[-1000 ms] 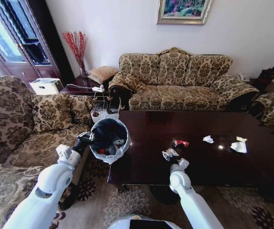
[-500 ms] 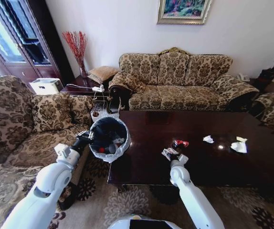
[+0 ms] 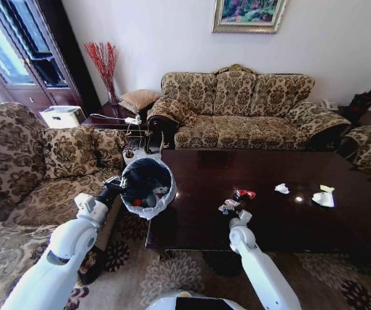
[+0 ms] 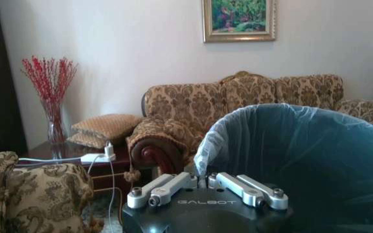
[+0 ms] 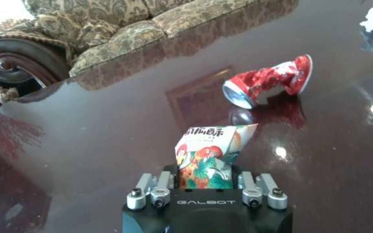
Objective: Move to the front of the table and place the trash on the table into the trash bin.
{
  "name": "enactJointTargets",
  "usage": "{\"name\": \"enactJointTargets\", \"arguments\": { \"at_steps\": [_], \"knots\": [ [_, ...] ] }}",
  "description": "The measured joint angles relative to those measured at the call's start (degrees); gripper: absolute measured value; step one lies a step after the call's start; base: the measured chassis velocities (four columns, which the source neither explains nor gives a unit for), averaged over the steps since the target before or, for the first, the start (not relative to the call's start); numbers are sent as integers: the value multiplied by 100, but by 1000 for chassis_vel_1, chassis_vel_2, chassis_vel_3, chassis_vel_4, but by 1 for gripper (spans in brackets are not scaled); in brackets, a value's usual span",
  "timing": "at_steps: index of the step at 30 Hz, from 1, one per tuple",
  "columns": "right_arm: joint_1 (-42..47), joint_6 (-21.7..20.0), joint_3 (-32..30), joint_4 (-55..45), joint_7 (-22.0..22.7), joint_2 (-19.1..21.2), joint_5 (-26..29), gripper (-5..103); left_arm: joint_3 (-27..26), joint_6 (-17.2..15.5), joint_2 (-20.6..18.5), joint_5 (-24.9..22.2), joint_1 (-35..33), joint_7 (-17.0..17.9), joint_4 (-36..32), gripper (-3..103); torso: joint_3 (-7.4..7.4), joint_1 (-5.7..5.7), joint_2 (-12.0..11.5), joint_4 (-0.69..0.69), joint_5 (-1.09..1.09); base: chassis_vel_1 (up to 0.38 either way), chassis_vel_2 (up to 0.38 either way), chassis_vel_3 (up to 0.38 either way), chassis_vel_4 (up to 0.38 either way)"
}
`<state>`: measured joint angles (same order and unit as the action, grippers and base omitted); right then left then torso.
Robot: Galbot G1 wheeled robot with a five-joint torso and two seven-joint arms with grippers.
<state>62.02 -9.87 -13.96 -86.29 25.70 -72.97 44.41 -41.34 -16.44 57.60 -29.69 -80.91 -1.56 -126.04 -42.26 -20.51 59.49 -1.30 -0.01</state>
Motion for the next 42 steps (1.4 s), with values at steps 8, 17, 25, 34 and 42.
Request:
{"name": "enactJointTargets", "arguments": {
  "at_steps": [8, 17, 25, 34, 42],
  "knots": [
    [84, 59, 32, -542, -111, 246, -452, 16, -6, 55, -19, -8, -18, -13, 27, 3, 0, 0, 0, 0, 2, 0, 0, 0, 0],
    [28, -65, 64, -3208, -875, 1934, 69, 9, 102, 51, -1, 92, -35, -14, -22, 3, 0, 0, 0, 0, -1, 0, 0, 0, 0],
    [-1436, -375, 566, -3996, -2213, 3252, 1655, 9, 388, -10, 80, 296, -57, -51, -98, 3, 0, 0, 0, 2, 2, 0, 0, 0, 0],
    [-3988, -512, 3105, -3782, -2217, 2966, 2652, 9, 559, -14, 61, 343, 6, -90, -30, 3, 0, 0, 0, -1, 2, 0, 0, 0, 0],
    [-5158, -931, 4695, -3230, -2180, 2282, 2872, 6, 568, -17, 83, 309, 90, -97, 67, 3, 0, 0, 0, -1, -2, 0, 0, 0, 0]
  ]
}}
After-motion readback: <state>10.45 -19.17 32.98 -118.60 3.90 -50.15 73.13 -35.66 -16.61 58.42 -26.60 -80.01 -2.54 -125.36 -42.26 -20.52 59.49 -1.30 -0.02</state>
